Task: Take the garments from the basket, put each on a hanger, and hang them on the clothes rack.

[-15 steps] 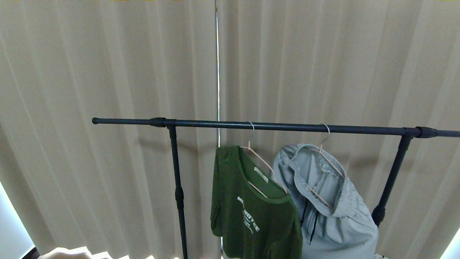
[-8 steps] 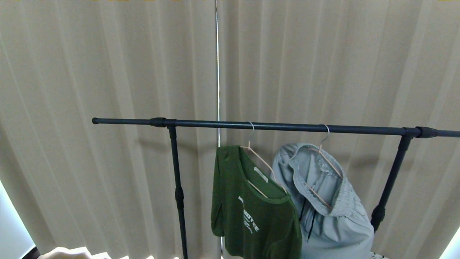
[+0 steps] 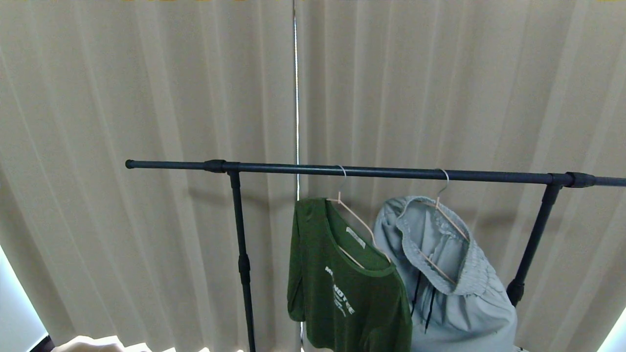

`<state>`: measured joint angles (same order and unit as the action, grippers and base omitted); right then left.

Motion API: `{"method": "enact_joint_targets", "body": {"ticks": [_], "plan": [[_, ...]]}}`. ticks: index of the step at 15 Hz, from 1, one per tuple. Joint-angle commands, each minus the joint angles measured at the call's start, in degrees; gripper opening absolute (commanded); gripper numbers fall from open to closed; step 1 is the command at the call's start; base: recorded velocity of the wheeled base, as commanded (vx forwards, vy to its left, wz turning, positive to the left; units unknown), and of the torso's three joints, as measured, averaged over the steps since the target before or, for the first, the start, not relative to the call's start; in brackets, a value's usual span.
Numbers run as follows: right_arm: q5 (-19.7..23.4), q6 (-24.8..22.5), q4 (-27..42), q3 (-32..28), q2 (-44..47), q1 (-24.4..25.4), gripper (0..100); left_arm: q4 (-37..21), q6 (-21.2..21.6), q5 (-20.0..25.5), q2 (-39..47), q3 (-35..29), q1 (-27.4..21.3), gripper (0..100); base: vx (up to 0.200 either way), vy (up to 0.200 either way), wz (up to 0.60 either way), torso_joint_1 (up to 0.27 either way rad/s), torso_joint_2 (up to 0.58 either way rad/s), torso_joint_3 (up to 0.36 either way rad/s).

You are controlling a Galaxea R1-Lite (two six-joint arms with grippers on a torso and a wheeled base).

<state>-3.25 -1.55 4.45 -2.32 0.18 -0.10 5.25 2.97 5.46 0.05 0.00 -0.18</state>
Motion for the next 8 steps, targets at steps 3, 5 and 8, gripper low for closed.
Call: {"method": "enact_joint_targets", "body": {"ticks": [3,5,8], "plan": [[-2.37,0.85,-1.99,1.35,-0.18,0.01,100,0.02,0.01,-0.01,-0.05,0.0,0.01,100,0.0,0.0,0.0,0.0,0.0,0.0],[-2.02,0.67,-1.81,1.26,-0.18,0.01,100,0.02,0.01,-0.01,-0.05,0.0,0.01,100,0.0,0.0,0.0,0.0,0.0,0.0],[-2.02,0.76,-1.9,1.26,-0.18,0.01,100,0.02,0.01,-0.01,-0.05,0.0,0.01,100,0.0,0.0,0.0,0.0,0.0,0.0]]}}
